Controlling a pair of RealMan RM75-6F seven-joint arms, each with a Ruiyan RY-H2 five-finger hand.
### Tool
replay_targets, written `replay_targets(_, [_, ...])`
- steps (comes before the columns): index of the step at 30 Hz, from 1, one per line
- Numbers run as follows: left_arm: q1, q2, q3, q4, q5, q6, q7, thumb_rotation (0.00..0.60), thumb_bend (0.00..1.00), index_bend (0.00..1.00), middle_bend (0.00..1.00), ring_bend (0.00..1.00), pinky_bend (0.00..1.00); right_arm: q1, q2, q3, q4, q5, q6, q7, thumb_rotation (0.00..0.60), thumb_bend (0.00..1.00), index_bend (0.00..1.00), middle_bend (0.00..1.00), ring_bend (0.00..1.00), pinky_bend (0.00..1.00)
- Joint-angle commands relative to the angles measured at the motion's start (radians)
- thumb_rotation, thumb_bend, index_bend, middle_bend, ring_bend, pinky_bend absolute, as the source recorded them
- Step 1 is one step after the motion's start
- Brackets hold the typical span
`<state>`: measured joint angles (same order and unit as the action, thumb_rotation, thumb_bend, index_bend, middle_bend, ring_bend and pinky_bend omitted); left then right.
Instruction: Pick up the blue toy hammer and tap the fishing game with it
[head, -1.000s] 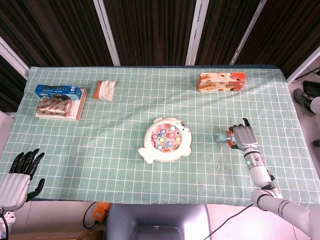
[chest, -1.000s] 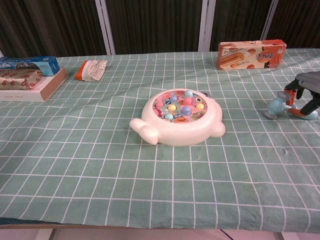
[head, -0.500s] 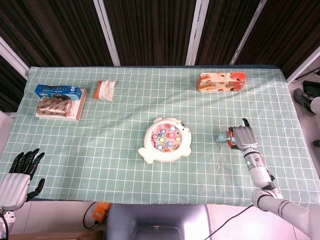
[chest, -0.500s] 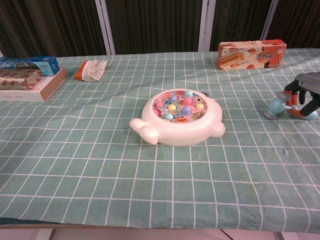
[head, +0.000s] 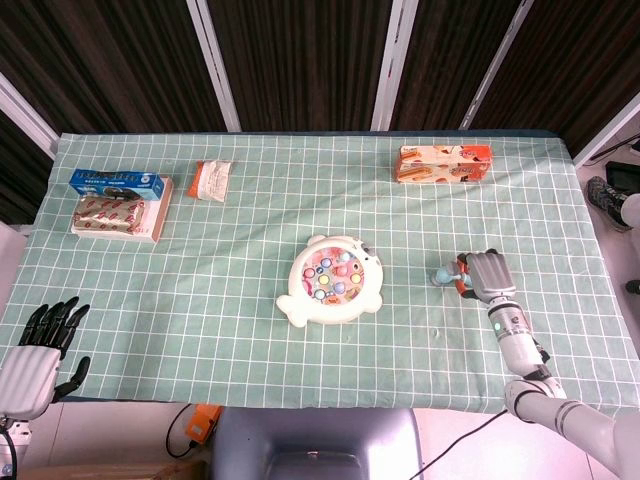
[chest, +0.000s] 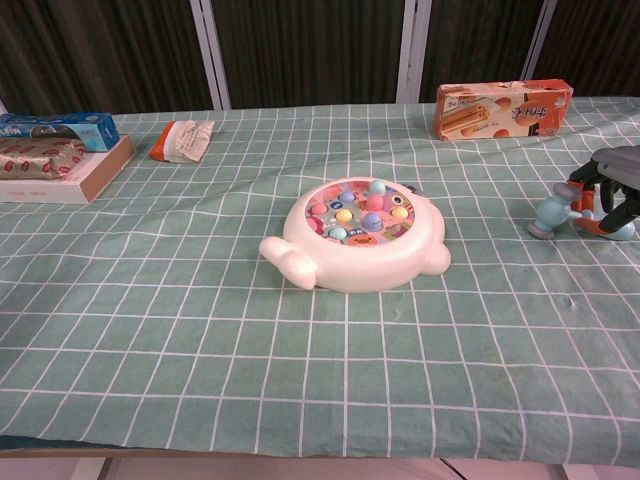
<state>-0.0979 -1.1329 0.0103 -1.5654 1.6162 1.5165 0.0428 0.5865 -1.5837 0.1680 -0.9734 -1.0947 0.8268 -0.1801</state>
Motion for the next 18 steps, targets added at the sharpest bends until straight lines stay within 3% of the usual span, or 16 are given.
replay_targets(1, [0.001, 0.000, 0.000, 0.000, 0.001, 0.001, -0.001, 0.600, 0.43, 0.00, 0.00, 0.00, 0.00, -0.004, -0.005, 0.000, 0.006, -0.006, 0.005, 0.010, 0.600, 0.55, 0.83, 0.63, 0.55, 0.43])
replay_targets(10, [0.003, 0.003, 0.002, 0.002, 0.005, 0.008, -0.011, 0.600, 0.43, 0.00, 0.00, 0.00, 0.00, -0.013, -0.022, 0.000, 0.034, -0.018, 0.007, 0.042, 0.600, 0.55, 0.87, 0.66, 0.58, 0.60])
replay_targets(18, [0.005, 0.005, 0.003, 0.003, 0.009, 0.012, -0.016, 0.600, 0.43, 0.00, 0.00, 0.00, 0.00, -0.014, -0.031, 0.005, 0.040, -0.023, 0.015, 0.039, 0.600, 0.55, 0.90, 0.68, 0.62, 0.66])
